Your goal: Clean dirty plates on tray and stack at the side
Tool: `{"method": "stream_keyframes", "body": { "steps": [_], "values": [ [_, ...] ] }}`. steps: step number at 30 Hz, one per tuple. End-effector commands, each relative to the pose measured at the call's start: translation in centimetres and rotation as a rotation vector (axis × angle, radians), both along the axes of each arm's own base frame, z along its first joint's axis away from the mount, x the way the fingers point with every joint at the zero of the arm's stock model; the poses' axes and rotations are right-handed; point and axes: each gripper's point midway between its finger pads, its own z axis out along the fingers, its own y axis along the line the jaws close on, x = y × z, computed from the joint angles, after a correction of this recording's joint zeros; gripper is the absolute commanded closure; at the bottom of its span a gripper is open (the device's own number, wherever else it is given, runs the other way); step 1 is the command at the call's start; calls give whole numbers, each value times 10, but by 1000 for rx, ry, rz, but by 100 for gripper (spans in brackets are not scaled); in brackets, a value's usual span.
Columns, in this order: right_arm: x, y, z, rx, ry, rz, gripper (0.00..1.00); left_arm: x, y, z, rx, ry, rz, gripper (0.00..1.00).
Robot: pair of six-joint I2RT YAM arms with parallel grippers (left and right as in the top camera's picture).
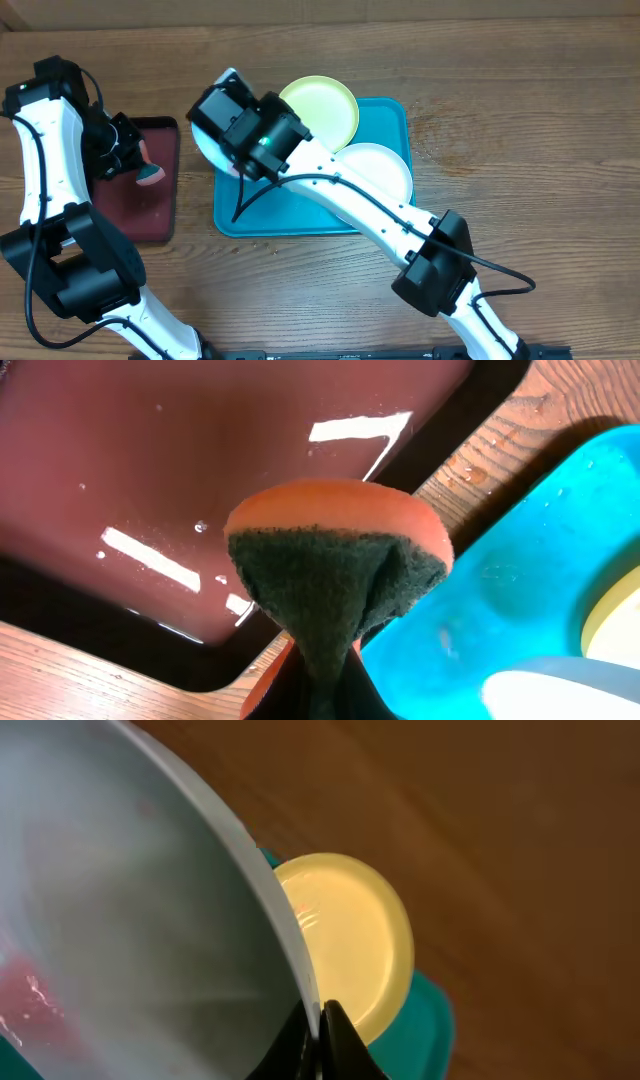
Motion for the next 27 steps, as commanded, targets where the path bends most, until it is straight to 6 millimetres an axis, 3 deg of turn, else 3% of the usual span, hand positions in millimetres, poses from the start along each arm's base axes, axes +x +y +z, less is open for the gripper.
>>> {"method": "stream_keyframes", "body": {
  "steps": [1, 12, 17, 19, 23, 24, 26, 27],
  "values": [
    [6, -7, 40, -194, -164, 42, 96, 2, -2, 2, -13, -14, -27, 96],
    [5, -8, 87, -390, -382, -9, 96, 2, -3, 2, -13, -13, -28, 96],
    [6, -7, 91, -374, -399, -23, 96, 2, -3, 2, -13, -14, -29, 96],
    [6, 0, 82, -287, -370, -13, 96, 2, -3, 2, -13, -13, -29, 96],
    [-10, 38, 13, -41, -2, 259, 96, 2, -3, 2, -14, -11, -29, 96],
    [-11, 40, 3, -10, 56, 293, 96, 1, -3, 2, -14, -10, -29, 96],
    [3, 22, 2, -25, 56, 239, 96, 1, -4, 2, -15, -10, -29, 96],
    [11, 10, 13, -20, 17, 175, 96, 1, -4, 2, -15, -9, -29, 96]
  ]
}}
